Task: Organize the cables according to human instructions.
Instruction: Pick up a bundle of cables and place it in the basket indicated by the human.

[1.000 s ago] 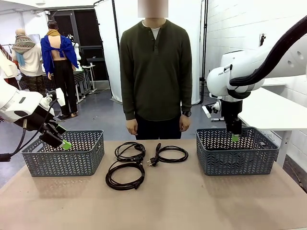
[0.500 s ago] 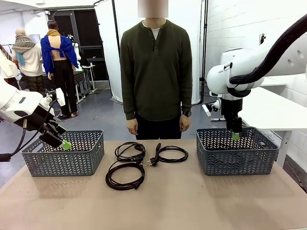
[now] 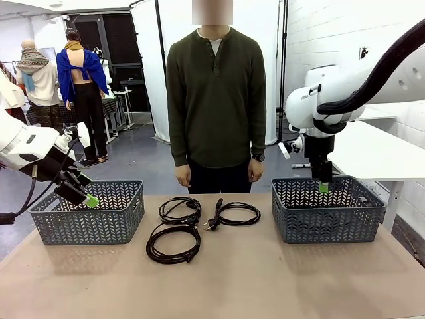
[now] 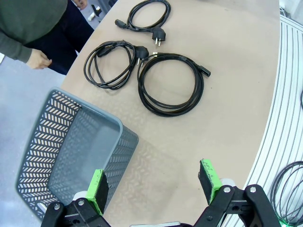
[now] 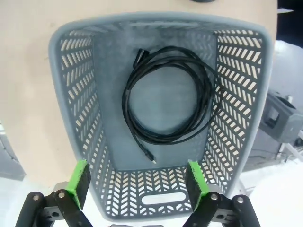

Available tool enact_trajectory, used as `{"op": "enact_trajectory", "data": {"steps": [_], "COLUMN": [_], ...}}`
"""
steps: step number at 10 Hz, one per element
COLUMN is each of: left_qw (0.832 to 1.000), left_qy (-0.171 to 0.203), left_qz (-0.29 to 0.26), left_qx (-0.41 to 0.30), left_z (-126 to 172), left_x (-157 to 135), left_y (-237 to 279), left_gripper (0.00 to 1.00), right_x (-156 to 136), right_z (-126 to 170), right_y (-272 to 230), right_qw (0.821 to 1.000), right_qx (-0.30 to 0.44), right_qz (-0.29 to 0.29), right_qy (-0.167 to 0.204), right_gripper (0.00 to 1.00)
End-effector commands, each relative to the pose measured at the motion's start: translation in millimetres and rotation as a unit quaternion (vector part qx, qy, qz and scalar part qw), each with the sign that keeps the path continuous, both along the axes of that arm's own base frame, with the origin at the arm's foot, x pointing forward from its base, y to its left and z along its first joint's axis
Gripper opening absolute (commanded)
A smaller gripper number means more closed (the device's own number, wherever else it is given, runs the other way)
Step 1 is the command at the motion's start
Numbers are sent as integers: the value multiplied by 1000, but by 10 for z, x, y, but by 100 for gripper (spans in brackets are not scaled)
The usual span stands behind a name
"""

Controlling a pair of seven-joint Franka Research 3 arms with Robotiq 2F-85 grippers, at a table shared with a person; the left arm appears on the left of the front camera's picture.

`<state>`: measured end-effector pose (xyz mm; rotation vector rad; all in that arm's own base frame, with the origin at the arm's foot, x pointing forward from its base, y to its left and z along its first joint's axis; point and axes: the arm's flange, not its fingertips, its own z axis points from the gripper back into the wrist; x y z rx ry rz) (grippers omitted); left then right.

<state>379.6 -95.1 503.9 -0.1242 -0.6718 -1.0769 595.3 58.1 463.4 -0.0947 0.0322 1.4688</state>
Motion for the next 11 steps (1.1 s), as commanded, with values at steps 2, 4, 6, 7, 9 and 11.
{"op": "enact_trajectory", "data": {"steps": [2,4,6,7,9,11], "left_qw": [1000,1000,1000,1000,1000,1000], "left_qy": [1,1,1,1,1,1], "left_qz": [-6,-6,-6,-6,-6,-6], "left_qx": [-6,-6,-6,-6,-6,-6], "left_z": [-11,-11,-11,-11,-11,-11], "left_x": [16,16,16,16,16,16], "left_y": [25,25,25,25,25,25], "left_gripper": [100,100,100,100,100,100], "right_x": [-390,-649,-914,-1029,-1255,-1496], "right_z": [191,265,289,297,278,218], "right_y": [279,485,594,613,682,773], "right_qw": [997,994,988,985,978,974], "right_qx": [33,50,104,130,165,181], "right_qz": [-73,-99,-110,-115,-111,-114], "right_qy": [-12,-21,-15,-19,-54,-80], "right_gripper": [100,100,100,100,100,100]}}
